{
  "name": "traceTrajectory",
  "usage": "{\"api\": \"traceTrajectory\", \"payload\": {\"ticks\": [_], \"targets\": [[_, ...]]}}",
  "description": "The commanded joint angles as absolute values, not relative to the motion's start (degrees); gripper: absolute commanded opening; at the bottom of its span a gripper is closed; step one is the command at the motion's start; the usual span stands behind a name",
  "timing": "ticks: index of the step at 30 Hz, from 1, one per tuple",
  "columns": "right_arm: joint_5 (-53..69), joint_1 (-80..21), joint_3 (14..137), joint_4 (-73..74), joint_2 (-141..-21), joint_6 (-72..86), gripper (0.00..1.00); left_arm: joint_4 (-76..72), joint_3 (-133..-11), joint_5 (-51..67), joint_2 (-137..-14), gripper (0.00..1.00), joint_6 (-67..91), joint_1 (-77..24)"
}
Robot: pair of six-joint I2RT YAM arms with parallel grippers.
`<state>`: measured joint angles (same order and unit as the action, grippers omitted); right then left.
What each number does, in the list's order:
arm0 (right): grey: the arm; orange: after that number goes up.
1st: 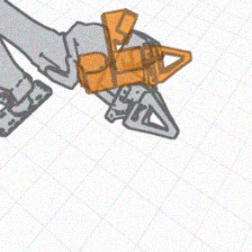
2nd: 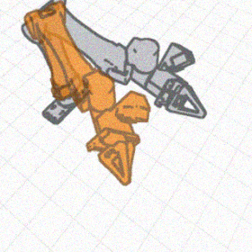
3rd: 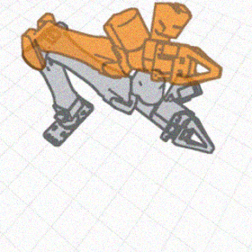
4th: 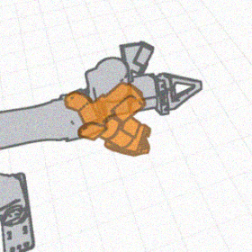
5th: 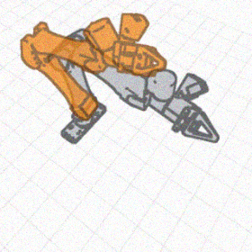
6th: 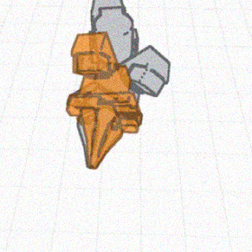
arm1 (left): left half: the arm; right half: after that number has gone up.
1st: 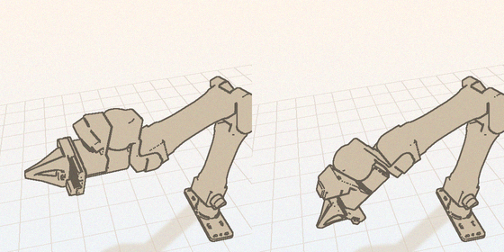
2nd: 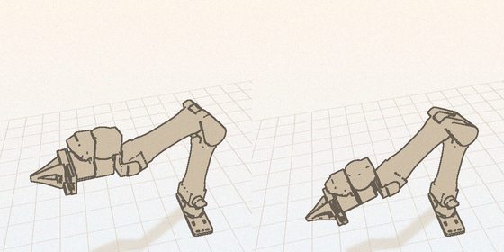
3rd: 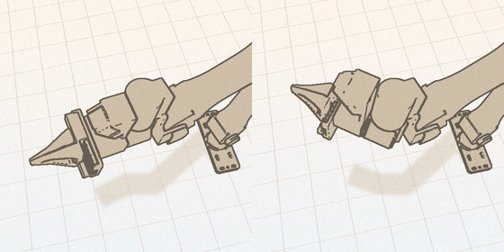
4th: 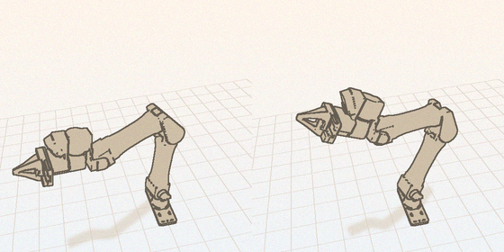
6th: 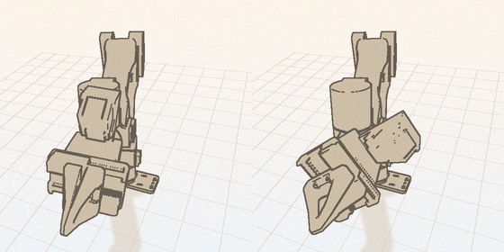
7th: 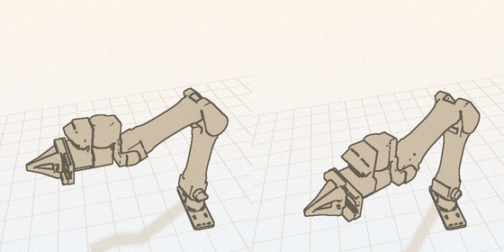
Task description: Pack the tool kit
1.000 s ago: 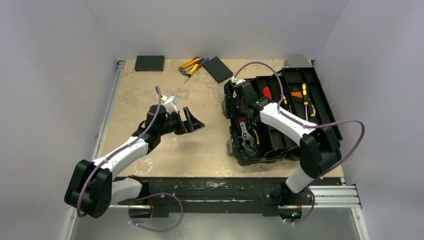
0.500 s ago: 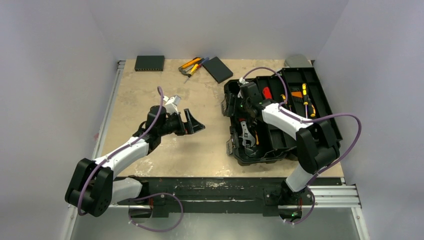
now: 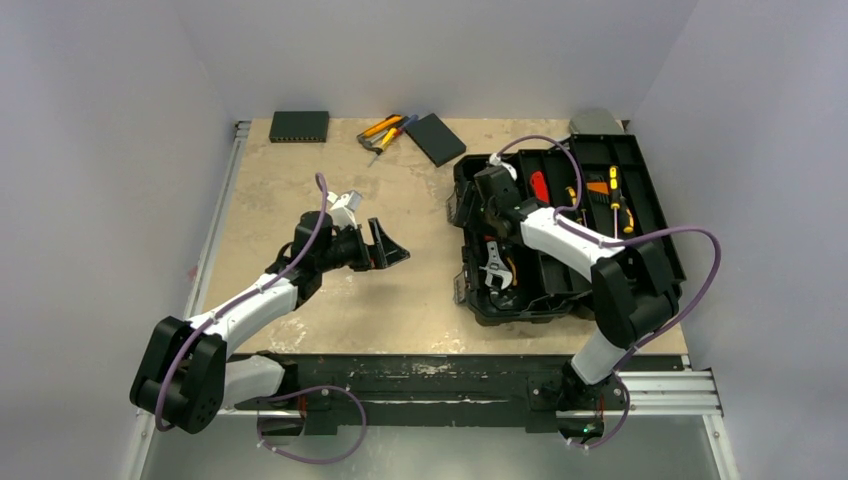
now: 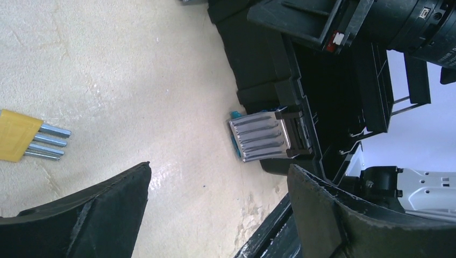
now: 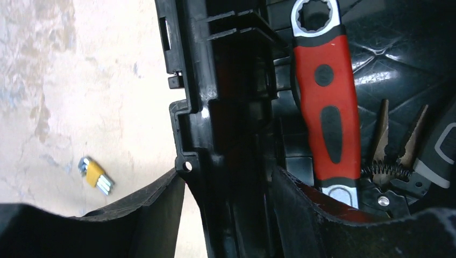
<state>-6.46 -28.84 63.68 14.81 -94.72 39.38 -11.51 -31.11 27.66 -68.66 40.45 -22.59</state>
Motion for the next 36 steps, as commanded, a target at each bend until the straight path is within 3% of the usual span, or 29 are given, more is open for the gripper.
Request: {"api": "traceTrajectory", "payload": {"ticks": [1, 6, 15, 29, 36], "targets": [[-17.77, -26.08, 64.41, 12.47, -92.51, 41.99, 0.57, -13.19, -31.35, 26.89, -67.68, 0.93, 37.98, -22.76], [-13.82, -27.0, 68.27, 18.18, -93.14, 33.72, 0.57, -13.03, -31.47, 26.97, -67.61, 0.93, 37.97, -22.76], [-24.25, -39.29, 72.77, 28.77, -96.2, 34.97, 0.56, -11.75, -31.73, 26.12, -66.47, 0.93, 37.62, -22.72], [-15.33, -50.32, 79.19, 17.6, -102.03, 42.62, 0.53, -5.12, -29.49, 13.86, -58.01, 0.93, 37.73, -21.65], [-11.78, -52.73, 88.69, 17.01, -107.46, 43.24, 0.52, -4.22, -27.23, 11.0, -54.01, 0.93, 38.91, -19.0]]}}
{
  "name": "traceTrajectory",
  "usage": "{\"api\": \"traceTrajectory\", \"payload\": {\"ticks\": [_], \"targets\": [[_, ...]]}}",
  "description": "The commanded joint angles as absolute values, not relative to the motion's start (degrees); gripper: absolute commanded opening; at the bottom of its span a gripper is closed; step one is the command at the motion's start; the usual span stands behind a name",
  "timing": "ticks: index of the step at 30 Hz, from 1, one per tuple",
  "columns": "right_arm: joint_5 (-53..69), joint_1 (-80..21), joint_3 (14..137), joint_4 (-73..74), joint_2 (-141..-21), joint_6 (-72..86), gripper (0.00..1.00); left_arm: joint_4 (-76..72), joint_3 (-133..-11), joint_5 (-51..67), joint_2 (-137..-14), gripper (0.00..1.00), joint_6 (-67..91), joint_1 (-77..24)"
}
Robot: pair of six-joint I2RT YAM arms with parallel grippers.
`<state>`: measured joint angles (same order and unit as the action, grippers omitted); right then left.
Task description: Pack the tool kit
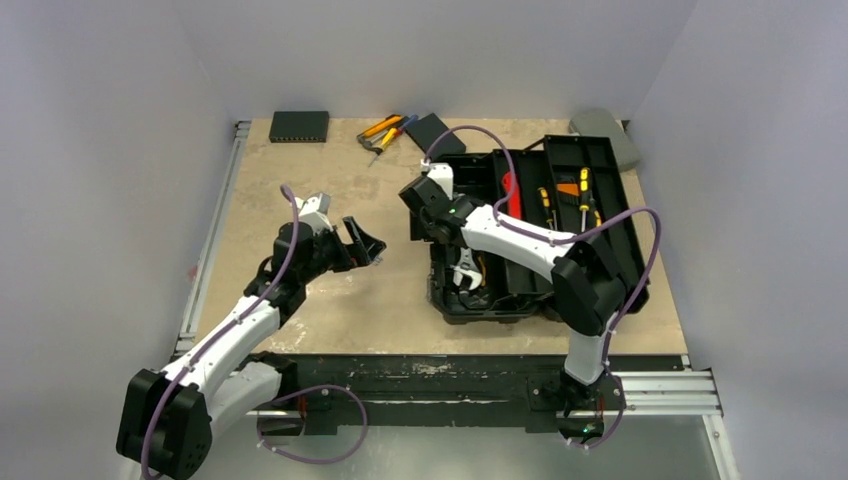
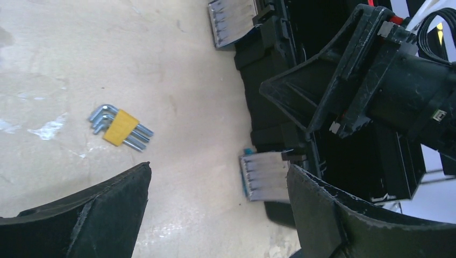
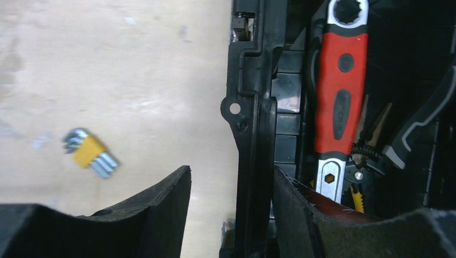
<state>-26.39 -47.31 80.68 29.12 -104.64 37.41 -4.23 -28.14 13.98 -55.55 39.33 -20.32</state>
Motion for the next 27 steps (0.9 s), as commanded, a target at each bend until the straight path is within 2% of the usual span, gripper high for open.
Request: {"api": "traceTrajectory", "payload": {"ticks": [1, 5, 12, 17, 23, 27], "targets": [[-11.83, -52.95, 89.75, 17.45, -107.78, 43.24, 0.52, -4.21, -27.17, 11.05, -54.01, 0.94, 38.87, -18.9], [-13.42, -53.09, 91.52, 18.48, -105.72, 42.91, 0.53, -4.92, -27.16, 12.47, -54.76, 0.94, 38.68, -18.83], [-17.52, -52.91, 91.42, 22.58, -94.19, 35.82, 0.56, -7.96, -28.87, 18.72, -59.81, 0.93, 37.39, -19.25], [-17.1, -51.35, 87.53, 25.27, -83.89, 30.79, 0.56, -4.81, -31.63, 15.3, -62.88, 0.93, 36.37, -21.38], [-18.57, -41.68, 79.78, 32.8, -68.35, 25.92, 0.58, -1.37, -36.56, 12.98, -66.85, 0.92, 35.93, -25.14], [-25.76, -32.39, 76.47, 39.43, -59.38, 23.4, 0.58, 6.0, -43.16, 10.07, -70.04, 0.92, 35.71, -27.52]]}}
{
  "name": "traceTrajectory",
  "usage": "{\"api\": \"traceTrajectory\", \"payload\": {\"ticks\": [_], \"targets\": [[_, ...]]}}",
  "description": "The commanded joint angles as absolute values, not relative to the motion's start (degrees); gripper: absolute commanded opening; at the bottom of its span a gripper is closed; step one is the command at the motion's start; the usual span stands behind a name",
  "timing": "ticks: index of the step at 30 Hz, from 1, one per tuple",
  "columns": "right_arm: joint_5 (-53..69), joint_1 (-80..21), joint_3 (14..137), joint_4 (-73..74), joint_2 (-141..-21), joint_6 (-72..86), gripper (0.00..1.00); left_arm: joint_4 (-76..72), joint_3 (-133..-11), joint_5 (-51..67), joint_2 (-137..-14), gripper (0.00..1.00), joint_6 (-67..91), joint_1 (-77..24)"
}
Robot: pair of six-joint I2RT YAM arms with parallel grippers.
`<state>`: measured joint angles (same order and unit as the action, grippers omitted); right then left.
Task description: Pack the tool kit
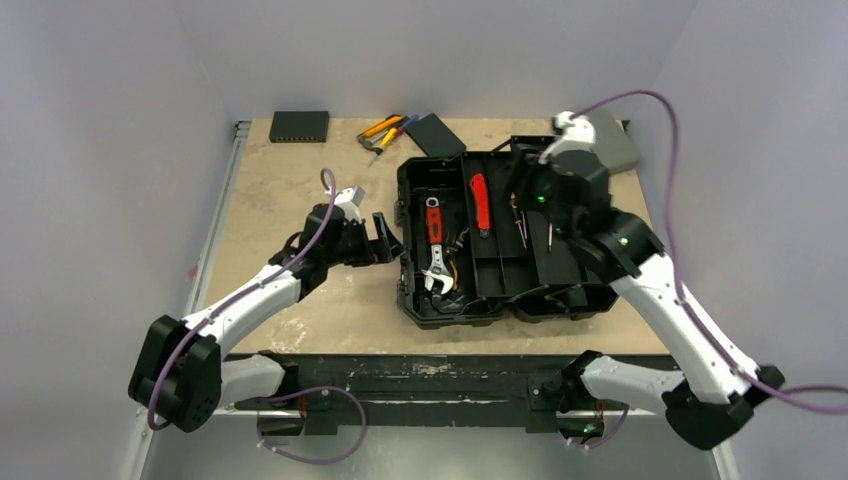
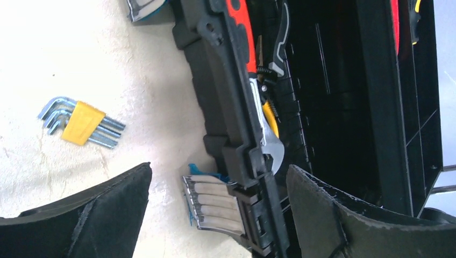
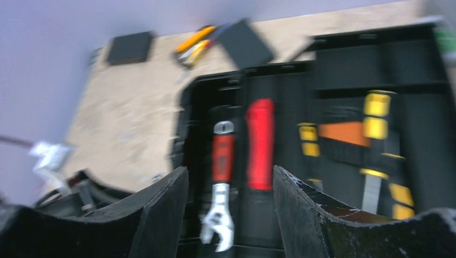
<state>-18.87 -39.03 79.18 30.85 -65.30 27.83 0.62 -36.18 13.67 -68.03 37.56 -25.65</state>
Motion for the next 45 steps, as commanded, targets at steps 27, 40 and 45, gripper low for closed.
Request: {"api": "traceTrajectory", "payload": {"ticks": [27, 40, 45], "targets": [[-48.19, -7.72, 68.92, 44.65, -55.28, 20.36, 0.62, 17.64, -55.96, -1.0, -87.88, 0.0, 34.44, -28.4], [-10.03, 14.06, 52.91, 29.93, -52.97, 26.07, 0.62, 16.73, -50.64, -6.39, -80.96, 0.0, 34.47, -24.16], [2.28, 19.09, 46.22, 23.85, -52.96, 29.6, 0.62, 17.36, -50.34, -8.34, -80.83, 0.0, 34.96, -23.48]]}}
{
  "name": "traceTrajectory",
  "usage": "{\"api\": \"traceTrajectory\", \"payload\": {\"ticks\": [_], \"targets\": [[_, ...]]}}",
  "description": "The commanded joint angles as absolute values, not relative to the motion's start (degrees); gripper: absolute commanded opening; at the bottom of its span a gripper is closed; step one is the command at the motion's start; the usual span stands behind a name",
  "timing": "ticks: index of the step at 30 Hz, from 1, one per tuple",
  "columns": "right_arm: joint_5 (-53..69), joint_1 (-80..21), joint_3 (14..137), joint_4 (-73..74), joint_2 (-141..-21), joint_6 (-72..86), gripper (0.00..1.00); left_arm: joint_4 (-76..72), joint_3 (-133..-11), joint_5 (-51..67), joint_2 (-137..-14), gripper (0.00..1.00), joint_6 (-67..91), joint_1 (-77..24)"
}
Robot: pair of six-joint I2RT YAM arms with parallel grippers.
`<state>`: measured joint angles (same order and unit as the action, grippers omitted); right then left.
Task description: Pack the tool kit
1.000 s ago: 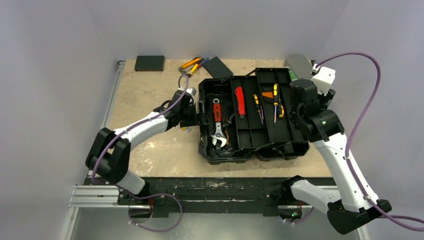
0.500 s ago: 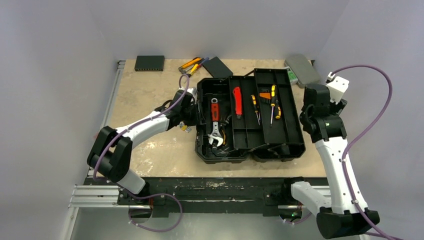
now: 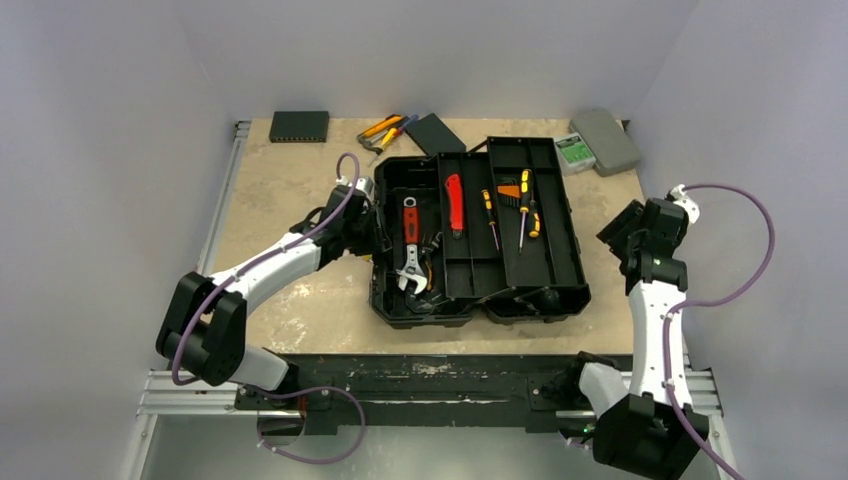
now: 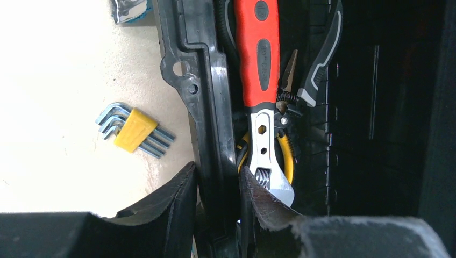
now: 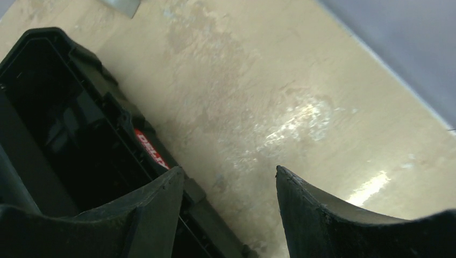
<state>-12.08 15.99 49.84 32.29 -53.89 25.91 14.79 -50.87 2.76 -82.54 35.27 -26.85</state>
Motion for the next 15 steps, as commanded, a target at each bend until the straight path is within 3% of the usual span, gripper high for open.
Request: {"api": "traceTrajectory", "payload": {"ticks": [1, 9, 15], "targets": [[5.36, 20.1, 44.35, 22.43, -53.4, 29.97, 0.62, 17.44, -50.36, -8.35, -80.96, 0.0, 35.08, -23.26], [27.9, 22.68, 36.15, 7.72, -59.69, 30.23, 0.6, 17.71, -50.81, -8.0, -81.63, 0.0, 35.56, -22.68], [32.68, 22.71, 35.75, 5.84, -65.77, 25.46, 0.57, 16.16, -50.93, -3.79, -82.47, 0.0, 34.56, -22.68]]}}
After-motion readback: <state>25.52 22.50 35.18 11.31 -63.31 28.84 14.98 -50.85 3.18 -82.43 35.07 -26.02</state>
